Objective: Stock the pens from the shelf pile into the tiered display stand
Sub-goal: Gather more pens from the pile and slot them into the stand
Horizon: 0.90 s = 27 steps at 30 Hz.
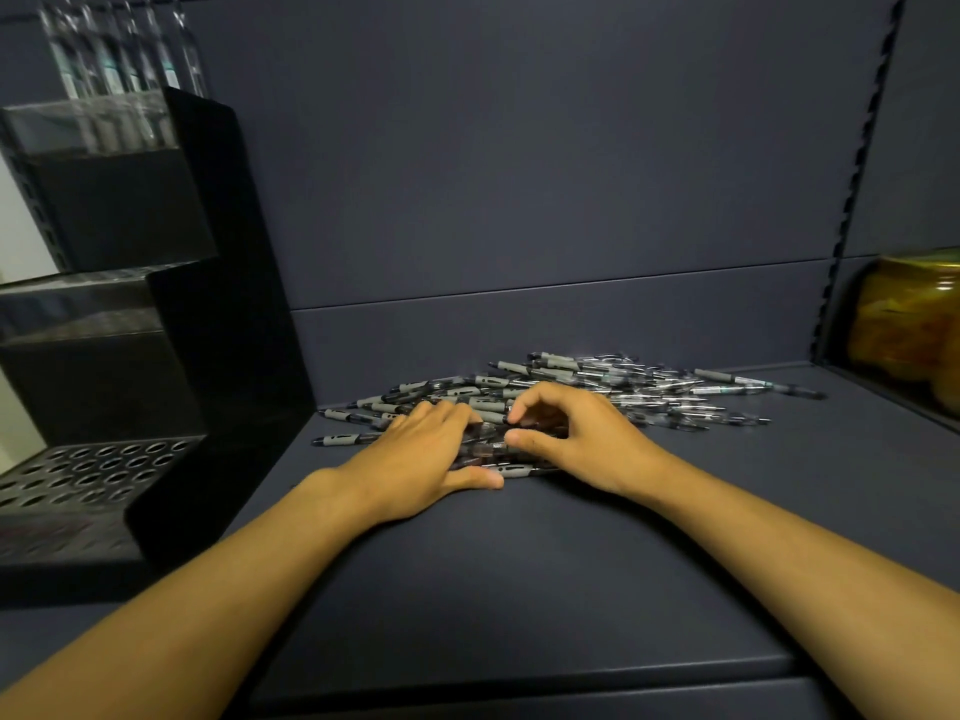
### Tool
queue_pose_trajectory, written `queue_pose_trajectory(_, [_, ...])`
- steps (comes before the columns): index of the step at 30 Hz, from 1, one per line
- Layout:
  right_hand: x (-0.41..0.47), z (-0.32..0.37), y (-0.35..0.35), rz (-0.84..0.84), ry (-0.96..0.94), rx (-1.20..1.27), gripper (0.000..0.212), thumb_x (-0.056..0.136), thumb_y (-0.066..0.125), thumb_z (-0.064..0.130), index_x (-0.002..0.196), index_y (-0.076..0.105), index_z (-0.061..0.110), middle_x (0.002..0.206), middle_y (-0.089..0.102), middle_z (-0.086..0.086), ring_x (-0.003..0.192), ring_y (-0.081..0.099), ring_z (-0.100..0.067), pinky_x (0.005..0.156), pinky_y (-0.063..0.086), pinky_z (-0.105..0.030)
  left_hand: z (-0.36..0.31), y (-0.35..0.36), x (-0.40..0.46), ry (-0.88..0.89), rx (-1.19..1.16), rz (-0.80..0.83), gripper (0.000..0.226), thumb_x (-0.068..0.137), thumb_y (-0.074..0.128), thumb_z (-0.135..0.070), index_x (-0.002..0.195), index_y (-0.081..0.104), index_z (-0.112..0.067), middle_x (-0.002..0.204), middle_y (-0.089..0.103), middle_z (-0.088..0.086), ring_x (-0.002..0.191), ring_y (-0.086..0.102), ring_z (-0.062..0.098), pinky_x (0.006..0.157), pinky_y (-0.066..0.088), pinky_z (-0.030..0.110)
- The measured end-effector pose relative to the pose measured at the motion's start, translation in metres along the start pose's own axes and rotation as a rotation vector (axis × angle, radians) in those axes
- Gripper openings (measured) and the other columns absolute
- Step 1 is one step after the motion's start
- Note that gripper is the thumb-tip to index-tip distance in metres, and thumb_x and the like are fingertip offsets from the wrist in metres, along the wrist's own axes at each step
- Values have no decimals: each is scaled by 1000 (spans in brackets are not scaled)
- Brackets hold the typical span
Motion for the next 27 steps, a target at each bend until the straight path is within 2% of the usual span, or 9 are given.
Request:
queue_pose_trajectory(2, [-2, 0, -1, -2, -3, 50, 10, 90, 71, 25, 99, 67, 23, 94, 71, 8, 86, 66, 0, 80, 49, -14, 0, -4, 1, 11, 8, 9, 73, 83, 48, -73, 137, 37, -25, 135, 44, -5, 123, 42, 13, 102, 37, 31])
queue_pose_trajectory(7, [-3, -2, -6, -10, -10, 38, 8, 93, 67, 23, 101, 69, 22, 96, 72, 8, 86, 67, 1, 78, 47, -10, 0, -8, 3, 52, 58, 34, 62, 80, 47, -78, 118, 44, -29, 111, 48, -11, 98, 49, 8, 86, 46, 30])
queue_pose_trajectory(12, [-2, -3, -3, 16, -16, -9, 11, 95, 63, 30, 104, 68, 25, 96, 72, 7, 89, 66, -1, 79, 49, -13, -1, -8, 7, 67, 52, 54, 60, 81, 49, -76, 119, 49, -30, 111, 52, -10, 99, 53, 8, 88, 50, 33])
queue_pose_trajectory(17, [-3, -3, -4, 33, -29, -64, 15, 97, 58, 37, 103, 68, 27, 95, 72, 9, 91, 65, -2, 82, 48, -20, -5, -9, 5, 91, 55, 71, 52, 83, 49, -74, 111, 47, -30, 103, 54, -12, 90, 55, 7, 83, 52, 34])
queue_pose_trajectory(23, [-5, -10, -7, 44, -25, -182, 23, 101, 49, 41, 108, 66, 27, 103, 66, 17, 94, 58, 6, 79, 40, -6, 3, -12, -3, 65, 13, 44, 51, 83, 46, -75, 114, 44, -35, 107, 60, -12, 92, 58, 7, 83, 52, 33])
queue_pose_trajectory(25, [-7, -13, -10, 45, -19, -245, 29, 102, 44, 41, 112, 66, 24, 105, 65, 15, 93, 55, 3, 79, 35, -3, 6, -17, -6, 51, 37, 24, 44, 88, 47, -69, 114, 43, -34, 103, 61, -11, 88, 58, 6, 81, 52, 32])
queue_pose_trajectory(27, [-9, -17, -14, 52, -15, -317, 34, 103, 40, 41, 117, 65, 21, 112, 65, 10, 99, 53, -2, 84, 33, -3, 6, -20, -10, 59, 77, 22, 40, 91, 48, -63, 116, 45, -33, 102, 62, -11, 89, 58, 7, 80, 50, 31])
Point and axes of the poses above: each hand's wrist, its own x-axis towards the middle knuckle, its own y-axis out of the palm, z = x × y, the point moved 8 cm from there along x, towards the middle knuckle
